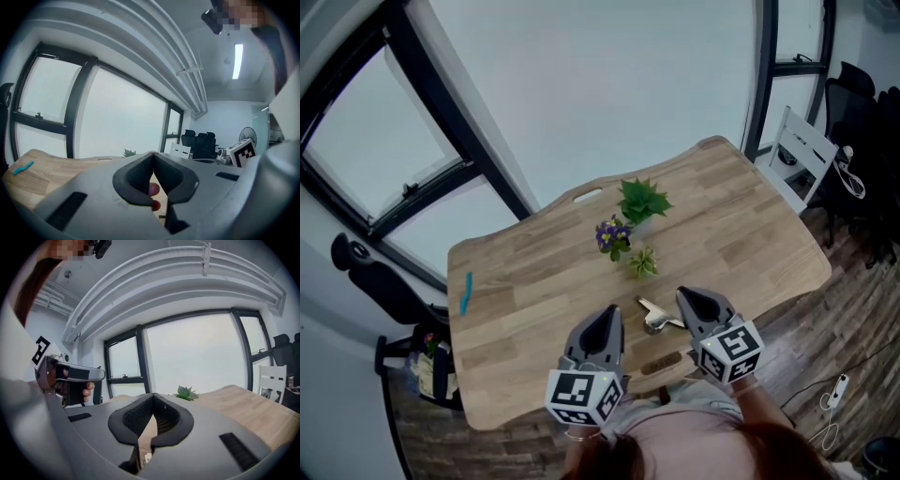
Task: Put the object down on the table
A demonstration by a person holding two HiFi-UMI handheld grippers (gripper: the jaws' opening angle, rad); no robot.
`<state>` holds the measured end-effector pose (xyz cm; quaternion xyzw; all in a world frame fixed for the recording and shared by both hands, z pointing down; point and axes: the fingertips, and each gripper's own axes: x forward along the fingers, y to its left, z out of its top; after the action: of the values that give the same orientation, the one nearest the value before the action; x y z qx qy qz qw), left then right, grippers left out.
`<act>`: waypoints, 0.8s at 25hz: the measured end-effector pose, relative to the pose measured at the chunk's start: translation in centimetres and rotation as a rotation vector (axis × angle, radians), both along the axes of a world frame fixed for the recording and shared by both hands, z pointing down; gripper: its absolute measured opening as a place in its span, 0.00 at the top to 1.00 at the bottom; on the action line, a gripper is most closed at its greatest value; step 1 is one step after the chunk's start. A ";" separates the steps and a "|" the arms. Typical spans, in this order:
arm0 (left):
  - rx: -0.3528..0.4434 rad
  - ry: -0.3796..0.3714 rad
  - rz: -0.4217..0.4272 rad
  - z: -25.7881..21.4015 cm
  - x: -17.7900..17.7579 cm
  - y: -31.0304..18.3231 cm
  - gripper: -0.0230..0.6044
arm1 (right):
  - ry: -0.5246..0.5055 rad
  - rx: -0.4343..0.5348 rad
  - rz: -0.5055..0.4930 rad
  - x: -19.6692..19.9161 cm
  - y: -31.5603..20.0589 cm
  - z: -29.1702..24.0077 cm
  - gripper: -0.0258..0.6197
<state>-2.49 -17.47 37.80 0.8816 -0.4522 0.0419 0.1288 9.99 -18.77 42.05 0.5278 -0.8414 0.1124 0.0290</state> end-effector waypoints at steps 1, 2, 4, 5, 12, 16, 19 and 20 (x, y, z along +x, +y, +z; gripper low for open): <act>-0.001 -0.001 -0.006 0.0 0.2 -0.1 0.96 | -0.006 0.006 -0.016 0.1 0.0 -0.4 0.96; -0.003 -0.002 -0.012 0.1 0.5 -0.1 0.96 | -0.006 0.013 -0.030 0.2 0.0 -0.8 0.96; -0.005 -0.002 -0.024 0.2 1.0 -0.4 0.96 | 0.002 0.029 -0.051 0.5 0.0 -1.5 0.96; -0.006 -0.002 -0.031 0.2 1.3 -0.5 0.96 | 0.004 0.035 -0.061 0.7 -0.1 -1.8 0.96; 0.004 -0.016 -0.061 0.0 2.8 -1.4 0.96 | -0.061 0.068 -0.082 2.6 -0.8 -3.2 0.96; 0.011 -0.031 -0.062 -0.2 3.5 -1.6 0.96 | -0.148 0.072 -0.064 4.0 -1.1 -4.0 0.96; 0.011 -0.035 -0.056 -0.4 4.1 -1.5 0.96 | -0.147 0.080 -0.033 4.8 -0.9 -4.4 0.96; 0.013 -0.037 -0.052 -0.5 4.3 -1.4 0.96 | -0.137 0.083 -0.025 5.0 -0.9 -4.5 0.96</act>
<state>1.85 -18.89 37.29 0.8693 -0.4777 0.0521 0.1159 14.96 -19.66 37.52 0.5092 -0.8518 0.1130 -0.0489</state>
